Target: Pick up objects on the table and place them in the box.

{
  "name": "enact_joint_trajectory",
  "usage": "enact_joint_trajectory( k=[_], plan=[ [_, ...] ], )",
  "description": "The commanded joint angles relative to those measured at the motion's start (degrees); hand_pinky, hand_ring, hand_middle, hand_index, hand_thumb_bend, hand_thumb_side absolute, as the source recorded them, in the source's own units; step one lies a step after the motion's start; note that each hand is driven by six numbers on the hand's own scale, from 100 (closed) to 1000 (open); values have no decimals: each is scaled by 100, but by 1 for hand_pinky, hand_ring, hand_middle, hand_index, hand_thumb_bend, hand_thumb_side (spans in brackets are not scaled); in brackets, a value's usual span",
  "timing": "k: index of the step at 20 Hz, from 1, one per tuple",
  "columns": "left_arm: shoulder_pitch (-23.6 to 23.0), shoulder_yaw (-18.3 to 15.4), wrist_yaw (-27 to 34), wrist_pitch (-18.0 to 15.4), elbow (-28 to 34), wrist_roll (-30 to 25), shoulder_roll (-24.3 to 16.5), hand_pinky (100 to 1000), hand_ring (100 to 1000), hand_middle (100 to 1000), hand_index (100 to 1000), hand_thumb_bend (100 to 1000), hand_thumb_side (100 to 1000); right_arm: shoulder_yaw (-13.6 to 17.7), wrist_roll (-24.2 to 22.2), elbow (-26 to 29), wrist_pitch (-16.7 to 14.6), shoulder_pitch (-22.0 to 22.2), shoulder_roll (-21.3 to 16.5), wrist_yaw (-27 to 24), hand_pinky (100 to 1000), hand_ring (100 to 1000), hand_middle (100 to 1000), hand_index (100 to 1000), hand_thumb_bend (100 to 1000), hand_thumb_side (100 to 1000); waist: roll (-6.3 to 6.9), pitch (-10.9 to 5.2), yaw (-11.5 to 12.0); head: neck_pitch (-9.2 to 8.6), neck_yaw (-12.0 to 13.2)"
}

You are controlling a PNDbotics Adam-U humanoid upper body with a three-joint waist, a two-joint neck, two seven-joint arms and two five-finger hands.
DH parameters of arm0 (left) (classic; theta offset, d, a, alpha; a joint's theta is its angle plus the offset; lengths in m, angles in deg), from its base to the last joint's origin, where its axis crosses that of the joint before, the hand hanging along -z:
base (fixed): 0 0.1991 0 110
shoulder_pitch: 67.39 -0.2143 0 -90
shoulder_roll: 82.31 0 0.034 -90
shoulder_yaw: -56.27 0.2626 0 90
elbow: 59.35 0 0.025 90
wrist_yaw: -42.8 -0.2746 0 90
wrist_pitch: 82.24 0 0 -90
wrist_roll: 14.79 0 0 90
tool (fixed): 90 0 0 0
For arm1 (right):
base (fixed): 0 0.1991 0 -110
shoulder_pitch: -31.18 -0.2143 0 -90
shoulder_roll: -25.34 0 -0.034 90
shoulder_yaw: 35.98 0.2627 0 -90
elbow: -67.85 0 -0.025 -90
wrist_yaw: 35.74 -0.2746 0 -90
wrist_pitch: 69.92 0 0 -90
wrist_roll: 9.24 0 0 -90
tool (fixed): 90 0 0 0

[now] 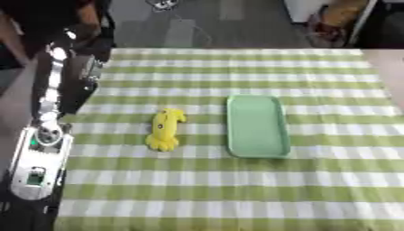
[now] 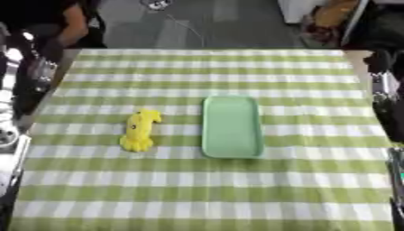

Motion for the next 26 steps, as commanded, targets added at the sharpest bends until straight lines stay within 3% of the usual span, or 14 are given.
enact_joint_trajectory(
  k=[1,26],
  plan=[
    [51,-53,-2,-19,70,-1,-60,699,763,784,837,512,920,10,16,46,-18,-24,-67,-18,689,764,778,866,225,816,6,-49,3,50,61],
    [50,-68,-51,-15,81,-18,-61,700,764,785,837,501,918,20,9,59,-4,-22,-71,8,690,765,779,864,222,818,11,-47,0,29,39]
  ],
)
